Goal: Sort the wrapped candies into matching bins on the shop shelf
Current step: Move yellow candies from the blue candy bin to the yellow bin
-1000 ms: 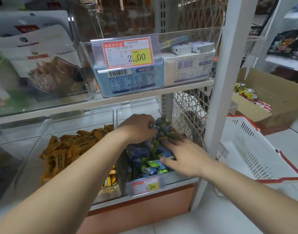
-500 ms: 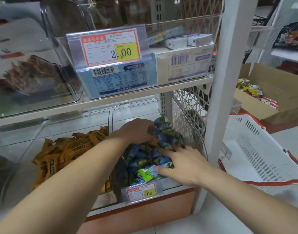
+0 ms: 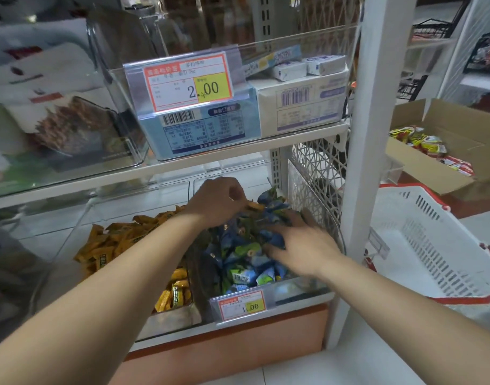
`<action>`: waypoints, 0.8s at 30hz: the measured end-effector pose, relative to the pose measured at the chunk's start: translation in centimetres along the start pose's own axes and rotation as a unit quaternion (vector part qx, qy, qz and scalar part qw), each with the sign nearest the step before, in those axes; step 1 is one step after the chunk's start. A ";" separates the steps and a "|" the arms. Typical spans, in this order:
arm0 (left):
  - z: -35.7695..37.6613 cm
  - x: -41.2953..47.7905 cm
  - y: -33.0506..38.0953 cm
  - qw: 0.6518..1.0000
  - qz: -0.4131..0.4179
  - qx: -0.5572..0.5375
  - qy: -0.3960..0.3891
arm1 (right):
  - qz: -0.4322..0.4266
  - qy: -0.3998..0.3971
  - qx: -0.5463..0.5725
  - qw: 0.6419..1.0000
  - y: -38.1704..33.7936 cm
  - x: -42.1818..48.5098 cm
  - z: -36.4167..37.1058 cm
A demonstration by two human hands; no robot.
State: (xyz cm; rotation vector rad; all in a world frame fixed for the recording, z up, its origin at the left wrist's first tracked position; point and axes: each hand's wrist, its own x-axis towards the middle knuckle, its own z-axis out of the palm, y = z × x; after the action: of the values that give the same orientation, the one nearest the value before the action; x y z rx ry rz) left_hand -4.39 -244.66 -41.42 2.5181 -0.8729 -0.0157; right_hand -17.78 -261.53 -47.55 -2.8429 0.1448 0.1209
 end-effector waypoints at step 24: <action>0.8 -0.2 -2.0 0.898 0.044 0.322 -0.296 | -0.095 -0.003 -0.003 0.995 0.6 -0.9 -0.7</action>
State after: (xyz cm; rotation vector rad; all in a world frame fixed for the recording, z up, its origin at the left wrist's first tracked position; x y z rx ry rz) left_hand -3.50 -243.54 -43.03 3.1459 -1.4140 -0.5849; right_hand -18.65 -262.20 -46.94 -2.8443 -0.1270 0.0887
